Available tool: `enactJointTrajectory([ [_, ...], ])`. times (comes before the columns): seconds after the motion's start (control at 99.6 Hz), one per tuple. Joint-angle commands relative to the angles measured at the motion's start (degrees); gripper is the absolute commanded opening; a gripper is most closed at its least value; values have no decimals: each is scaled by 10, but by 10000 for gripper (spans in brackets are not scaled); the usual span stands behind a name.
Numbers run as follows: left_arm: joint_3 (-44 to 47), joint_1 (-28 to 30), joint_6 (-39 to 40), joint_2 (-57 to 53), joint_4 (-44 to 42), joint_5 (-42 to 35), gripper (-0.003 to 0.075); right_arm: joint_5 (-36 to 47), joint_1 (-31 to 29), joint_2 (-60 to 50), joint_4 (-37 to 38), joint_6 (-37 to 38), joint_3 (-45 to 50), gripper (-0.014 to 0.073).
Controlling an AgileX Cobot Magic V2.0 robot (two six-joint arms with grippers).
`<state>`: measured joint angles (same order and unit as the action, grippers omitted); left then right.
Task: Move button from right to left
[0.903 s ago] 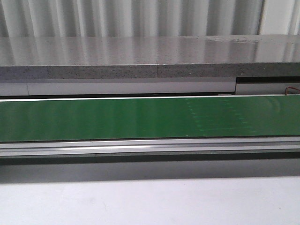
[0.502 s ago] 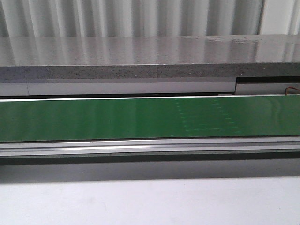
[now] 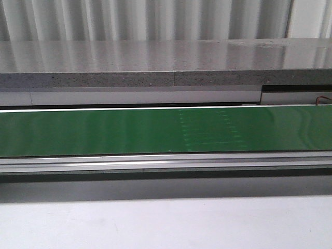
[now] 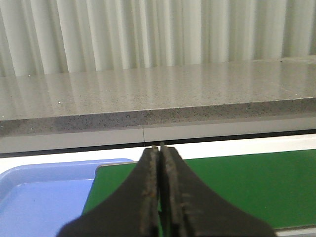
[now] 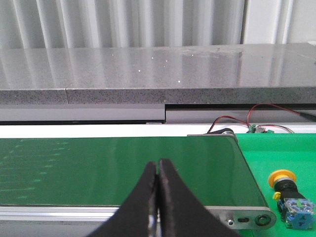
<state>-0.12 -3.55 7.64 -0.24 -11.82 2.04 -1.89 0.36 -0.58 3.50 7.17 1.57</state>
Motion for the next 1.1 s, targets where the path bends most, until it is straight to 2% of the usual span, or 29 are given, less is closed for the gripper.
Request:
enactJointTrajectory([
  [0.0, 15, 1, 6, -20, 1, -49, -20, 37, -1, -9, -3, 0, -29, -67],
  [0.291, 15, 1, 6, -20, 1, -49, -20, -158, -1, 34, -35, 0, -175, -67],
  [0.512, 15, 1, 6, -20, 1, -49, -20, -300, -1, 142, -41, 2, -299, -67],
  [0.703, 15, 1, 6, -20, 1, -49, -20, -454, -1, 263, -41, 8, -403, -67],
  [0.863, 15, 1, 6, -20, 1, -49, -20, -483, -1, 338, -46, 8, -443, -67],
  [1.094, 15, 1, 6, -20, 1, -49, -20, -486, -1, 374, -51, 8, -443, -53],
])
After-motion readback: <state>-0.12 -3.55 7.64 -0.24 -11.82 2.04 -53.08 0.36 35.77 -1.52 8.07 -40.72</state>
